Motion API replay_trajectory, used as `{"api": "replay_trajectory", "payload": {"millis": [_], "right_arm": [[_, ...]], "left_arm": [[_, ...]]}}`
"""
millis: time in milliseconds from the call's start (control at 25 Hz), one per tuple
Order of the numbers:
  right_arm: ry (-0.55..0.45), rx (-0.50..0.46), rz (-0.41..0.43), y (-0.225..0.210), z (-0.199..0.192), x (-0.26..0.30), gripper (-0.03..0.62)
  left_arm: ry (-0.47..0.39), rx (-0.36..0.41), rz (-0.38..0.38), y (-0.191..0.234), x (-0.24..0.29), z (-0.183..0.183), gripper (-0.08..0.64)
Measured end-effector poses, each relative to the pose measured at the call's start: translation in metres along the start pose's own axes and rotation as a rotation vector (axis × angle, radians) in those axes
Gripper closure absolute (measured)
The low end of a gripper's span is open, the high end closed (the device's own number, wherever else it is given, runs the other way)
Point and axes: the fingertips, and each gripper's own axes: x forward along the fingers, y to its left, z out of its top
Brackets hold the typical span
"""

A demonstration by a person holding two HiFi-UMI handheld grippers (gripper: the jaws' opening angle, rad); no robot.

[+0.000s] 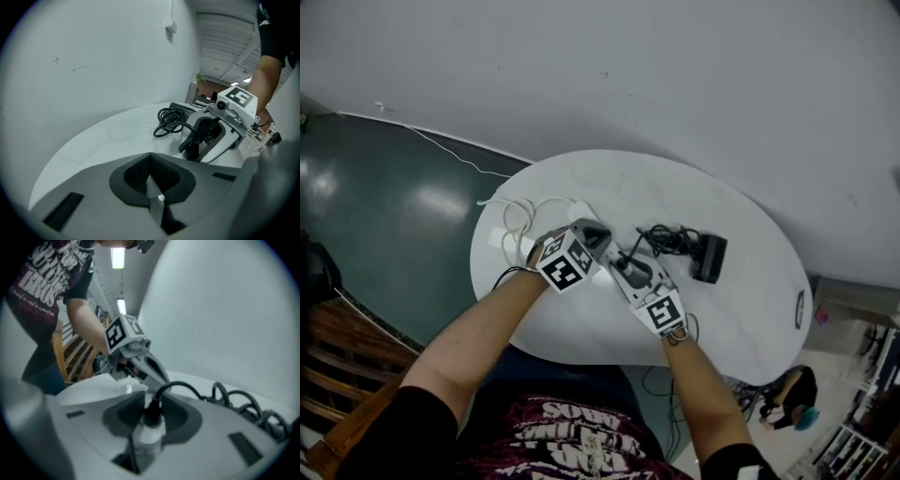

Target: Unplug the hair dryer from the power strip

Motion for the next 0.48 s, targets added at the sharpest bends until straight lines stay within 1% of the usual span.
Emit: {"api": "replay_trajectory", "payload": {"millis": [40, 80, 120, 280, 360, 440, 480], "right_arm": [[0.035, -0.044, -0.001, 0.004, -0.004, 0.002, 0.474], [0.060, -0.081, -0.001, 0.008, -0.009, 0.003, 0.459], [0.068, -0.099, -0.002, 0.011, -0.012, 0.004, 0.449], [0.069, -0.077, 0.000, 0.009, -0.008, 0.001, 0.448], [0.052, -0.019, 0.011, 0.010, -0.002, -0.007, 0.424], [0.013, 0.086, 0.002, 0.008, 0.005, -0.015, 0.396], [-0.011, 0.138, -0.014, 0.004, 0.007, -0.017, 0.396]], "left_arm": [[-0.001, 0.003, 0.000, 0.000, -0.001, 0.000, 0.543], [-0.001, 0.006, 0.000, -0.001, -0.001, 0.000, 0.541], [0.000, 0.008, 0.001, -0.002, -0.001, 0.000, 0.541], [0.007, 0.002, 0.002, -0.002, 0.001, 0.001, 0.542], [0.007, 0.001, -0.005, -0.003, 0.001, 0.001, 0.541], [-0.002, 0.006, -0.002, -0.002, 0.001, 0.001, 0.541], [-0.007, 0.008, 0.002, -0.001, 0.000, 0.000, 0.541]]}}
